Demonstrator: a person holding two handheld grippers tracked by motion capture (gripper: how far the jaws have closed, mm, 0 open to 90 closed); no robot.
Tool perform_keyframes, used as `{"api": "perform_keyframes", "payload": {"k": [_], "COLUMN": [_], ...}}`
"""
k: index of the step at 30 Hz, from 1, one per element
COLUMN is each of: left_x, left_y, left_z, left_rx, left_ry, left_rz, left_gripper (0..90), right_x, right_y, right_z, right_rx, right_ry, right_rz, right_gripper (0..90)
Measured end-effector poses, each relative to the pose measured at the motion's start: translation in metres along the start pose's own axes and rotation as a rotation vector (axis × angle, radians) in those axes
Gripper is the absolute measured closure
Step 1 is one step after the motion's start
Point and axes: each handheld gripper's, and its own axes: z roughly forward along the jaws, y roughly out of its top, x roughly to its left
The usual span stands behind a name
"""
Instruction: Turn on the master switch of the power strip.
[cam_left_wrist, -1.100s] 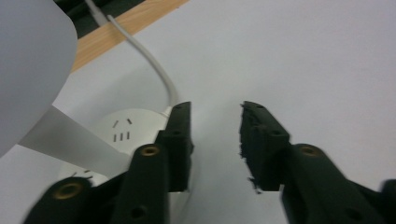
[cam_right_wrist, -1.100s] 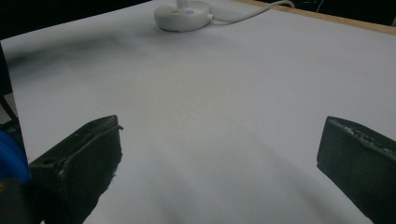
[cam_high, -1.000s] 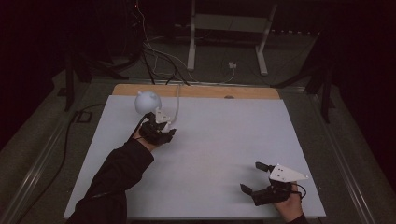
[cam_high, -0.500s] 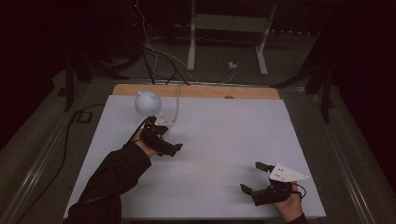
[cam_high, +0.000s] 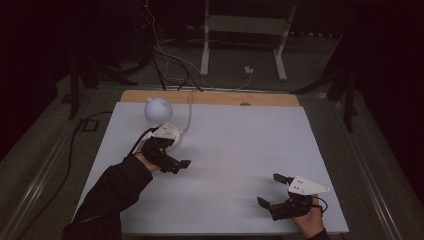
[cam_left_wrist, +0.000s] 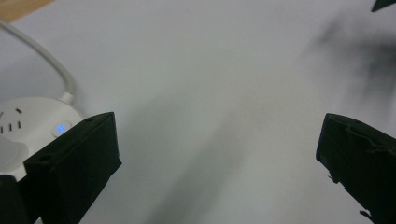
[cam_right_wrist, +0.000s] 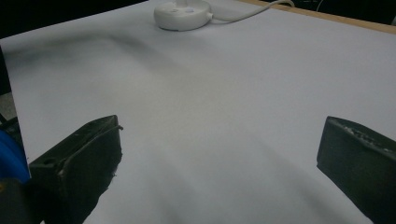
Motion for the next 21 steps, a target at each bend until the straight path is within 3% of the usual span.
{"api": "perform_keyframes", "payload": {"k": [7,21], "left_x": [-0.003,-0.009], "left_y": [-0.010,-0.042], "left_z": [-0.008,-0.025], "left_rx": [0.012,0.050], "left_ry": [-0.027,-0.005], "left_rz": [0.022,0.036], "left_gripper": [0.1,0.1], "right_x": [0.001,0.002], "right_y": [0.001,0.001], "right_z": [0.000,0.000], "right_rx": [-0.003,-0.003], "right_ry": [-0.001,0.002], "right_rz": [-0.003,-0.004], "right_gripper": [0.0,0.0]}}
